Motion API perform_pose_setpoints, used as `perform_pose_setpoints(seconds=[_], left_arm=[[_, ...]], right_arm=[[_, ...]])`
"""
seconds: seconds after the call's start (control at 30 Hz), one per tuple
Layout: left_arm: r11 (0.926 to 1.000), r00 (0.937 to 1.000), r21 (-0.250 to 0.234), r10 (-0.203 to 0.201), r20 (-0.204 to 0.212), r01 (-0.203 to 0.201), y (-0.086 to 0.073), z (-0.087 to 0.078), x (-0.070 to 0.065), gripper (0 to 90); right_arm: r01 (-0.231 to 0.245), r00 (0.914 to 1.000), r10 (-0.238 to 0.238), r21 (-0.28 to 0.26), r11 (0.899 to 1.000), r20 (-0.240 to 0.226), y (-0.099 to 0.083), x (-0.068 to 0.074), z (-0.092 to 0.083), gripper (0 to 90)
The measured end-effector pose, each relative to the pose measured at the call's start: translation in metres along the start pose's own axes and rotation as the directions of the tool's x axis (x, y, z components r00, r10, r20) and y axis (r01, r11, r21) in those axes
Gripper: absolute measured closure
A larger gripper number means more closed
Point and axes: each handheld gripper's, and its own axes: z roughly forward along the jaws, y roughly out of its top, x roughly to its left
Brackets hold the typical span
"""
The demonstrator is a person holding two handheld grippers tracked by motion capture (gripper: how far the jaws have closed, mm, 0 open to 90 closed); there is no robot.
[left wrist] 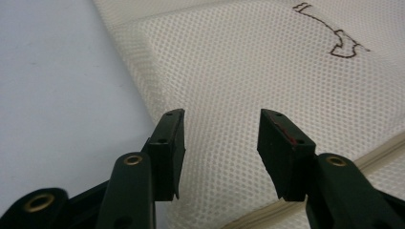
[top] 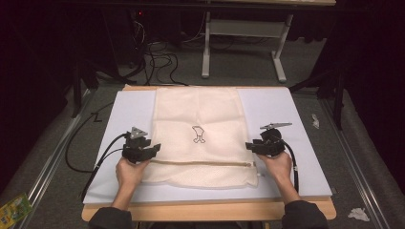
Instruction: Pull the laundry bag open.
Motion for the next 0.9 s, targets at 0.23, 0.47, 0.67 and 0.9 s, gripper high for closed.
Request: perform_pose_setpoints(seconds=[0.23, 0.47, 0.67, 0.9], left_arm=[[0.9996, 0.9993, -0.02, 0.019, 0.033, -0.018, -0.005, 0.0, -0.016, 47.5], [0.9987, 0.998, -0.022, 0.046, 0.043, -0.045, -0.014, 0.004, -0.033, 44.7], [0.9986, 0.9972, -0.016, 0.052, 0.053, -0.051, -0.02, 0.01, -0.041, 44.0], [0.9974, 0.9961, -0.001, 0.072, 0.049, -0.072, -0.025, 0.019, -0.046, 43.2]], right_arm=[[-0.013, 0.9995, 0.012, -0.006, 1.0, -0.027, -0.015, -0.002, -0.008, 52.4], [-0.036, 0.9981, 0.035, -0.018, 0.999, -0.051, -0.031, -0.003, -0.013, 51.4], [-0.047, 0.997, 0.046, -0.005, 0.999, -0.062, -0.037, -0.002, -0.012, 51.1], [-0.068, 0.9941, 0.07, 0.036, 0.997, -0.082, -0.037, 0.001, -0.004, 49.7]])
